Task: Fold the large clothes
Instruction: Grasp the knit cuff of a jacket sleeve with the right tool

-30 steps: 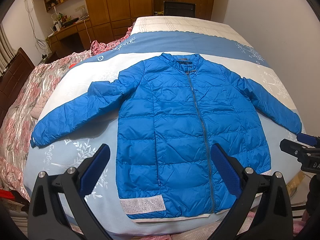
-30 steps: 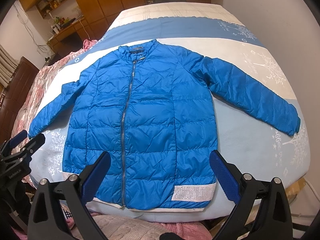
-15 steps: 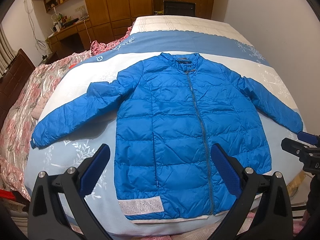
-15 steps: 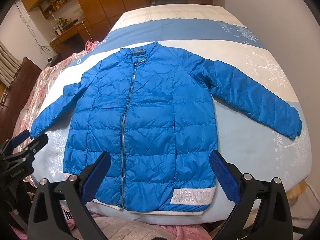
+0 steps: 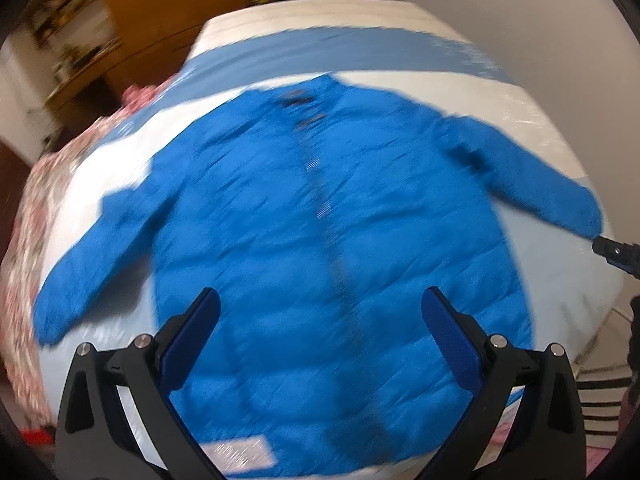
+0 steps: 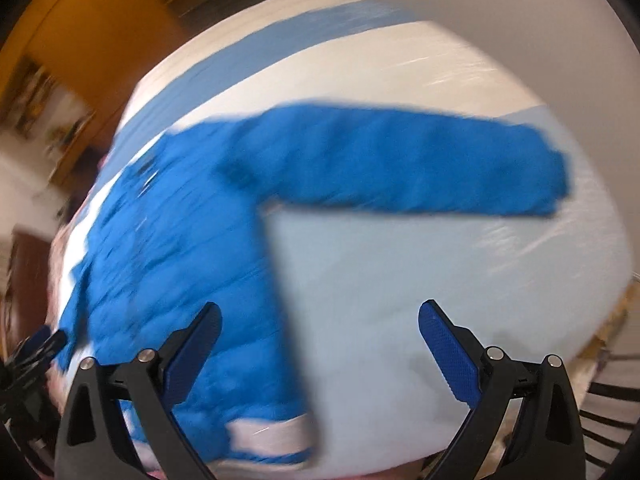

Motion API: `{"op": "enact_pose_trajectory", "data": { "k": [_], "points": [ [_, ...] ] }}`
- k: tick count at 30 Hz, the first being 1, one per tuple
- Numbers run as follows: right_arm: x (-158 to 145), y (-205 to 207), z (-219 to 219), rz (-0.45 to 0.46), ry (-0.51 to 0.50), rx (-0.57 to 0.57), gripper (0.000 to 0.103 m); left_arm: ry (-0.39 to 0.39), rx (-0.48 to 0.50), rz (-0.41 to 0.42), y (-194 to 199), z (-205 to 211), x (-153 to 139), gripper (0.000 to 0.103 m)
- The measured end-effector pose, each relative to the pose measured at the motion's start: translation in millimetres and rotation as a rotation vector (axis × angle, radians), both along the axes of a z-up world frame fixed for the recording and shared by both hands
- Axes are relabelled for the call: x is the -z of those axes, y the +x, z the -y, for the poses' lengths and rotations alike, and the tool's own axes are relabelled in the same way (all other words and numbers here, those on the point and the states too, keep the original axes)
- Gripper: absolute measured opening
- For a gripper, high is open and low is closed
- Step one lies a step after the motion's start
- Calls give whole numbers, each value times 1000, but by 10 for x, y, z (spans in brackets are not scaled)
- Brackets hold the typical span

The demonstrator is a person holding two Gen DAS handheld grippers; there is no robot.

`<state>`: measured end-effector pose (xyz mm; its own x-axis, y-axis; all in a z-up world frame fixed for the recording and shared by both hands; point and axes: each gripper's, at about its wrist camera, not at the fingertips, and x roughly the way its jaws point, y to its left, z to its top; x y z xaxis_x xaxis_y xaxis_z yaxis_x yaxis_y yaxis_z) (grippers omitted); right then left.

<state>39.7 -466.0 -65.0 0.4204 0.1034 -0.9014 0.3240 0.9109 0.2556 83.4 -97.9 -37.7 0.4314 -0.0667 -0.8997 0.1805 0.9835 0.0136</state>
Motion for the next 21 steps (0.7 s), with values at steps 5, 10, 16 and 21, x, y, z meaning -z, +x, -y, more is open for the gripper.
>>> {"op": "enact_pose_trajectory", "data": {
  "k": [5,10,16,21],
  "points": [
    [-14,41,1107,11,-6,160,99,-44,138,20,462,858,-147,100],
    [163,102,1950,-6,27,220,99,-121,238,-12,865,1748,-117,100],
    [567,249,2523,-59,80,193,97,-183,319,-88,1251,2777,238,99],
    [877,374,2815,-67,215,188,96,-177,341,-134,1472,3315,611,96]
  ]
}}
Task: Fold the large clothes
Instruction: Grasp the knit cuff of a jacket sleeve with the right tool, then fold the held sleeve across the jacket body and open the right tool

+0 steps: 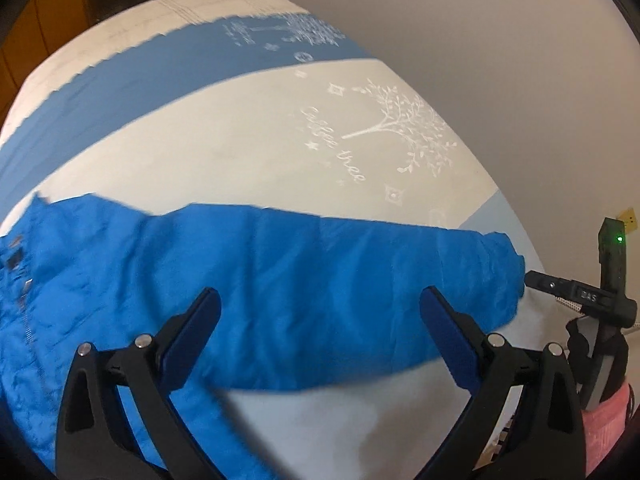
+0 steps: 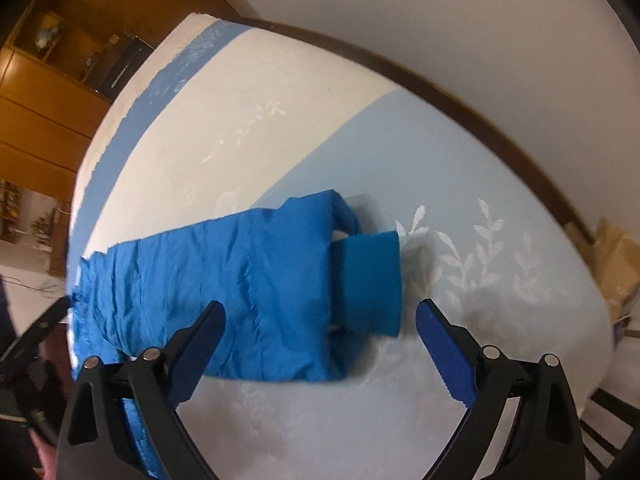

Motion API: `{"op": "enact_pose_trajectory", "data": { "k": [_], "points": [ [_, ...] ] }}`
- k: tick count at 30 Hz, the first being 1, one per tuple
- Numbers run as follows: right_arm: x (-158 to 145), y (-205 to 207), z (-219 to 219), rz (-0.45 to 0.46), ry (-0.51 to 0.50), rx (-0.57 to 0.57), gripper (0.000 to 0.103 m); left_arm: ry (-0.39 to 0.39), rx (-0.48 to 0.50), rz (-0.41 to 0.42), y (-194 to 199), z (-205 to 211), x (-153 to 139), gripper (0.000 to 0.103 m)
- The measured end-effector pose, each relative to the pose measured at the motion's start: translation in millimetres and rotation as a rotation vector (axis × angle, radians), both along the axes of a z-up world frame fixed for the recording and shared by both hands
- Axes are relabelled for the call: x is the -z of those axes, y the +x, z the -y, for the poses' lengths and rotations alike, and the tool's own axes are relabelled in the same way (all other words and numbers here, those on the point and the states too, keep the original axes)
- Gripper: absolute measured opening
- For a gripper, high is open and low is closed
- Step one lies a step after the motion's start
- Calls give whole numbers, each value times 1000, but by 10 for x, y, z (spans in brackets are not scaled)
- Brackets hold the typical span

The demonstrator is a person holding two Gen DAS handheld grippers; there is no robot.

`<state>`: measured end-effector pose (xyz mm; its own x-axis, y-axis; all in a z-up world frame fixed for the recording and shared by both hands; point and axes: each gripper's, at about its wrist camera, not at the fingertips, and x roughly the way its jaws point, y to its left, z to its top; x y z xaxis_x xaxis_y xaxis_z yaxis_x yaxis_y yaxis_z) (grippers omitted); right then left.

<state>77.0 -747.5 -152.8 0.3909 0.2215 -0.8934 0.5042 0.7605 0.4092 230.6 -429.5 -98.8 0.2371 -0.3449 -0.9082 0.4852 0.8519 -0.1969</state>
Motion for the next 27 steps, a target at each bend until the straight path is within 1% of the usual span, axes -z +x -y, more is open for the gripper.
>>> {"op": "enact_pose_trajectory", "data": {
  "k": [2,5,6,7,11,14,15,16,17,18,19,20,21,22,25,26,27],
  "points": [
    [104,34,73,-8,14,-11,96,12,8,-22,55,145,148,93],
    [216,107,133,-16,28,-37,96,29,5,-52,169,212,338,87],
    [239,112,159,-20,30,-44,96,34,0,-65,218,238,399,80],
    [265,113,175,-23,33,-49,96,39,-7,-76,266,246,447,78],
    [306,127,172,-15,19,-69,95,49,-31,-104,408,239,660,76],
    [297,163,149,-19,-23,-78,81,72,-33,-111,462,255,788,71],
    [283,170,132,-12,-21,-83,68,79,-33,-108,468,252,823,69],
    [276,174,115,-3,-2,-85,59,85,-31,-100,468,262,857,69],
    [275,201,105,-1,7,-82,53,89,-30,-91,471,272,879,68],
    [263,205,87,7,27,-82,42,96,-32,-75,465,279,889,63],
    [249,202,80,15,40,-77,33,102,-32,-68,469,280,897,59],
    [199,179,72,42,86,-61,30,96,-29,-70,474,267,895,58],
    [159,180,61,61,112,-55,28,84,-28,-77,483,245,877,51],
    [66,161,39,101,145,-50,28,69,-28,-83,474,189,856,44],
    [-198,166,-92,182,187,-68,27,42,-45,-69,478,-5,742,43],
    [-357,192,-193,229,206,-90,27,35,-63,-61,508,-114,673,43],
    [-434,224,-232,251,218,-103,27,22,-80,-61,511,-233,595,43]
  ]
}}
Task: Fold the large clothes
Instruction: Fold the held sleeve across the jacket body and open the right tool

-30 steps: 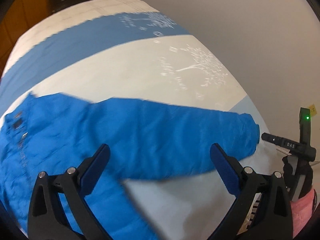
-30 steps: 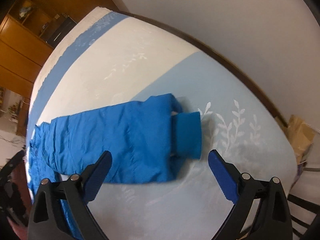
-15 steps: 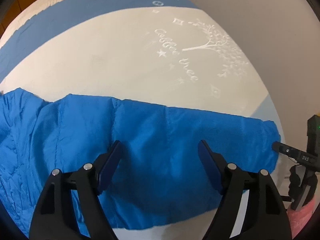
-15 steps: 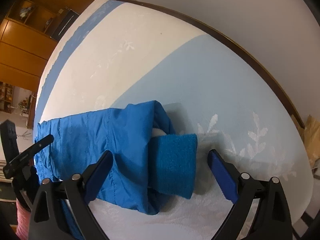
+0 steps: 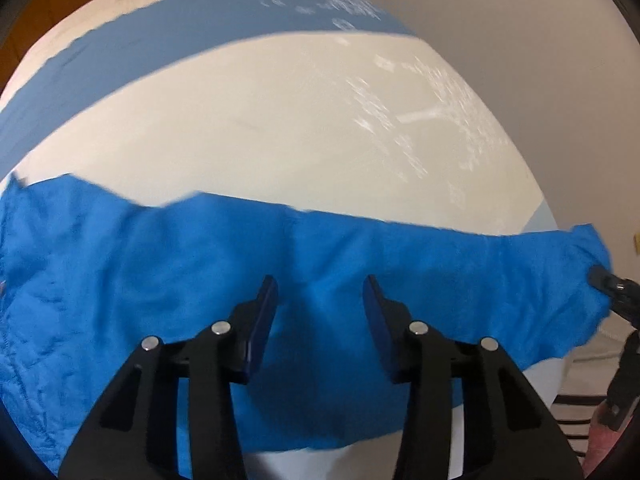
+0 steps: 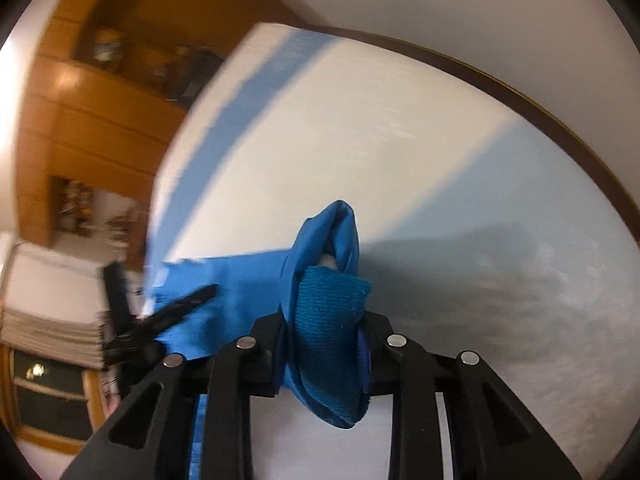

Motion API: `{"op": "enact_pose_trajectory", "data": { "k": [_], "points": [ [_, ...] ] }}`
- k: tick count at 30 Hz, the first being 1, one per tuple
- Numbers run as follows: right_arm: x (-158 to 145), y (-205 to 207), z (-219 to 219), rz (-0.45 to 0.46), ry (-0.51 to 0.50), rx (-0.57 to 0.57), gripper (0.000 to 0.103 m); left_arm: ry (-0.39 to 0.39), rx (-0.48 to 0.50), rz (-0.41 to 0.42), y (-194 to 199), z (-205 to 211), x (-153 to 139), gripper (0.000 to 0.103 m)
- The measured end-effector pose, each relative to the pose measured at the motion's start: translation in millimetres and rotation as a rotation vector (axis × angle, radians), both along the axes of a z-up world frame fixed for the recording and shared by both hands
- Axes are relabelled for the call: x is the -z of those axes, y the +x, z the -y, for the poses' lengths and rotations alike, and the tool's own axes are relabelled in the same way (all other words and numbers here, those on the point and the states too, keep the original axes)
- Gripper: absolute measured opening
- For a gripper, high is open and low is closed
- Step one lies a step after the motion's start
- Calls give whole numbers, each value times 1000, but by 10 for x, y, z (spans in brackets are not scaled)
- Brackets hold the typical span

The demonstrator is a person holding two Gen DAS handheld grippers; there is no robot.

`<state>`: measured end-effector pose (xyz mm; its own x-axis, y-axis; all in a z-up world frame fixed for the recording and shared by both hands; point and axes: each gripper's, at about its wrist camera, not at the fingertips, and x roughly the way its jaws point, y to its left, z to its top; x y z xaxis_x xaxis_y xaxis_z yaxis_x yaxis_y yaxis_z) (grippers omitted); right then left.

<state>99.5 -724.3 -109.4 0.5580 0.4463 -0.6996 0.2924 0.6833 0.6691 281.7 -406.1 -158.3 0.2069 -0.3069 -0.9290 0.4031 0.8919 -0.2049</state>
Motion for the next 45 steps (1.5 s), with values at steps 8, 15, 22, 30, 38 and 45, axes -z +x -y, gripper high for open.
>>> {"op": "enact_pose_trajectory", "data": {
  "k": [8,15,22,30,38,45],
  "points": [
    [-537,694,-1099,123,18,-221,27,-10,-178,71,201,-1139,-420,51],
    [-406,1325,-2100,92,-8,-406,27,-7,-348,30,283,-2172,-360,51],
    [-60,1644,-2983,-2,-47,-541,38,-32,-432,-17,124,-2840,-224,55],
    [-230,1390,-3156,66,47,-662,49,-238,-425,-30,38,-3042,-315,70],
    [-244,1016,-2273,30,-73,-474,50,-259,-354,-168,115,-2452,105,75],
    [-18,870,-1973,-28,-57,-381,50,-221,-315,-152,42,-2036,194,39]
  ]
}}
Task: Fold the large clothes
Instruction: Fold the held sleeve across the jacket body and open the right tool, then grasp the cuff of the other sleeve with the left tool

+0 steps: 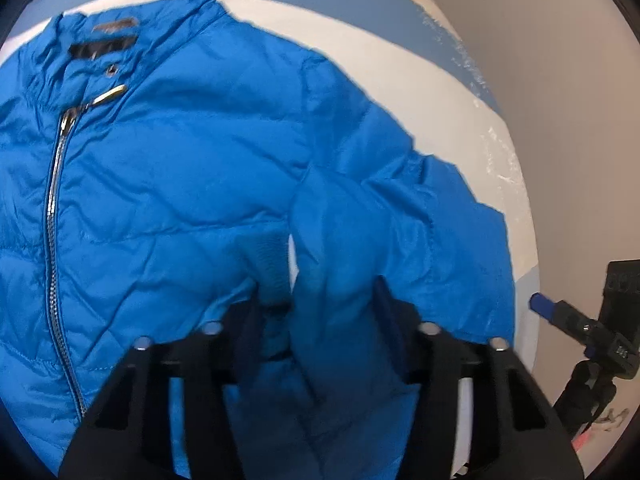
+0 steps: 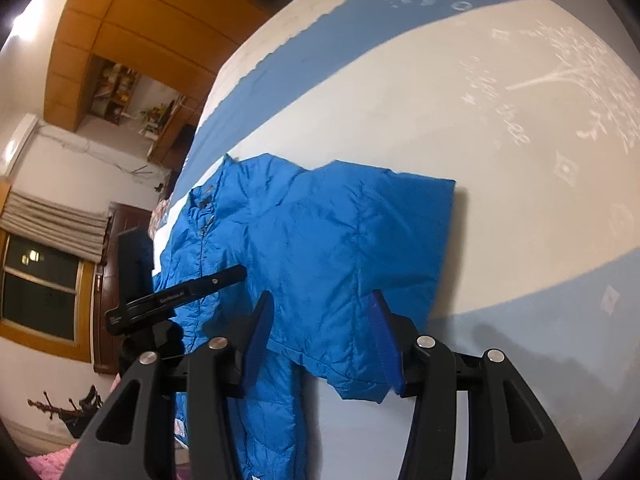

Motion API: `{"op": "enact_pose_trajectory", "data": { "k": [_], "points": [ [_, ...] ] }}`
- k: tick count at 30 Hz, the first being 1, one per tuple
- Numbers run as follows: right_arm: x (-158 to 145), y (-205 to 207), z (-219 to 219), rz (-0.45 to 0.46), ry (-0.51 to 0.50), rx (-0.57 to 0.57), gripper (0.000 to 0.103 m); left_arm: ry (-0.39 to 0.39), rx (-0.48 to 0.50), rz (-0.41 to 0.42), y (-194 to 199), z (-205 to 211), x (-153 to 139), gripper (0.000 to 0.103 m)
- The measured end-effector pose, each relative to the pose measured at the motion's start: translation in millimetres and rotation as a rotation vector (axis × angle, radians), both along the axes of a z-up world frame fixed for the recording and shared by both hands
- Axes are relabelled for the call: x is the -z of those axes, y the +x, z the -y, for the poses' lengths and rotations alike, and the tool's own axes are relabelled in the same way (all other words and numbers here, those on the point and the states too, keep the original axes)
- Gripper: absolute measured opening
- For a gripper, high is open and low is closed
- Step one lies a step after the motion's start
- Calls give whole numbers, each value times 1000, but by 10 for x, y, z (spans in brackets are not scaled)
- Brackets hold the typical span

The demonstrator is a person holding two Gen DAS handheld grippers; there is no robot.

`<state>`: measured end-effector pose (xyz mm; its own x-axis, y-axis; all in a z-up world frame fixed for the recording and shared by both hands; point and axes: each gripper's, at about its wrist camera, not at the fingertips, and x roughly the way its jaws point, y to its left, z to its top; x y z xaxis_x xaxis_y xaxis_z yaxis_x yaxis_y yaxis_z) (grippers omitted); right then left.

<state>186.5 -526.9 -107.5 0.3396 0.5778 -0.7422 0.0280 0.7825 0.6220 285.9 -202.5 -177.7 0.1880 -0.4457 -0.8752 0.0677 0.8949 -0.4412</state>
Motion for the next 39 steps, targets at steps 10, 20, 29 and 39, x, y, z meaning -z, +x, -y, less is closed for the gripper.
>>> {"op": "enact_pose_trajectory", "data": {
  "k": [10,20,29,39],
  "points": [
    [-17,162,-210,30,10,-13,50,-5,-127,262,-211,-695,-917,18],
    [-24,417,-921,56,42,-171,50,221,-385,263,-335,-2040,-989,18],
    [532,672,-1465,-89,-46,-221,47,266,-450,67,-347,-2515,-161,26],
    [216,610,-1576,-24,-98,-239,50,329,-491,180,-451,-2490,-693,31]
  ]
}}
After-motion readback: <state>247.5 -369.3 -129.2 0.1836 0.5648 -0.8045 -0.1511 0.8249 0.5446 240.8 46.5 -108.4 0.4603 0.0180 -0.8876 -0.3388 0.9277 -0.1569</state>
